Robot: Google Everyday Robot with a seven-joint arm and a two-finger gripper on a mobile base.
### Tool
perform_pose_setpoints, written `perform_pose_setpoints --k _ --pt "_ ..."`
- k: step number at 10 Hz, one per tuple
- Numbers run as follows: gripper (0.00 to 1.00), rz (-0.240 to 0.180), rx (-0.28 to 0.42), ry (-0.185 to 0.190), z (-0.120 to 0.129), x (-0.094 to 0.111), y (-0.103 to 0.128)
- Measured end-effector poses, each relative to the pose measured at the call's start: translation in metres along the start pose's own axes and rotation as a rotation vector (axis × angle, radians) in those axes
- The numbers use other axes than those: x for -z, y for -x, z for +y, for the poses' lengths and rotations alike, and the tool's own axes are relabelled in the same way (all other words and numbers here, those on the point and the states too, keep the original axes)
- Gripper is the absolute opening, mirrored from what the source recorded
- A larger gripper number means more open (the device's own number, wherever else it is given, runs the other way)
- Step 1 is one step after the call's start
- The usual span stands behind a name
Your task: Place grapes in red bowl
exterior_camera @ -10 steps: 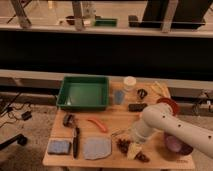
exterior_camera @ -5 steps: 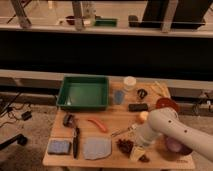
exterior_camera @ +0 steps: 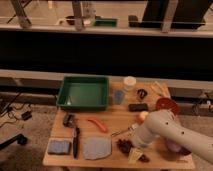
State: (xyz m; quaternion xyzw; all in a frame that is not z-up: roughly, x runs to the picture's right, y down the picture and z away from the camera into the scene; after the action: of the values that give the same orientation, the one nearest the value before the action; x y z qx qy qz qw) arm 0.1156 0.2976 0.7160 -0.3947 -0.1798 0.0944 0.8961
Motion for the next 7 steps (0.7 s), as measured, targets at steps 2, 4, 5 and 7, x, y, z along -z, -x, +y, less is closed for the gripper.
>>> perform_pose_setpoints --k 2,4,5,7 --pt "0.8 -0.005 0.012 0.002 0.0 -0.003 0.004" --pt "0.8 -0.001 0.024 0.005 -0.001 -0.007 0.006" --pt "0.8 0.007 0.033 0.008 -0.001 -0.009 0.007" --pt "0.8 0.035 0.047 0.009 -0.002 -0.012 0.006"
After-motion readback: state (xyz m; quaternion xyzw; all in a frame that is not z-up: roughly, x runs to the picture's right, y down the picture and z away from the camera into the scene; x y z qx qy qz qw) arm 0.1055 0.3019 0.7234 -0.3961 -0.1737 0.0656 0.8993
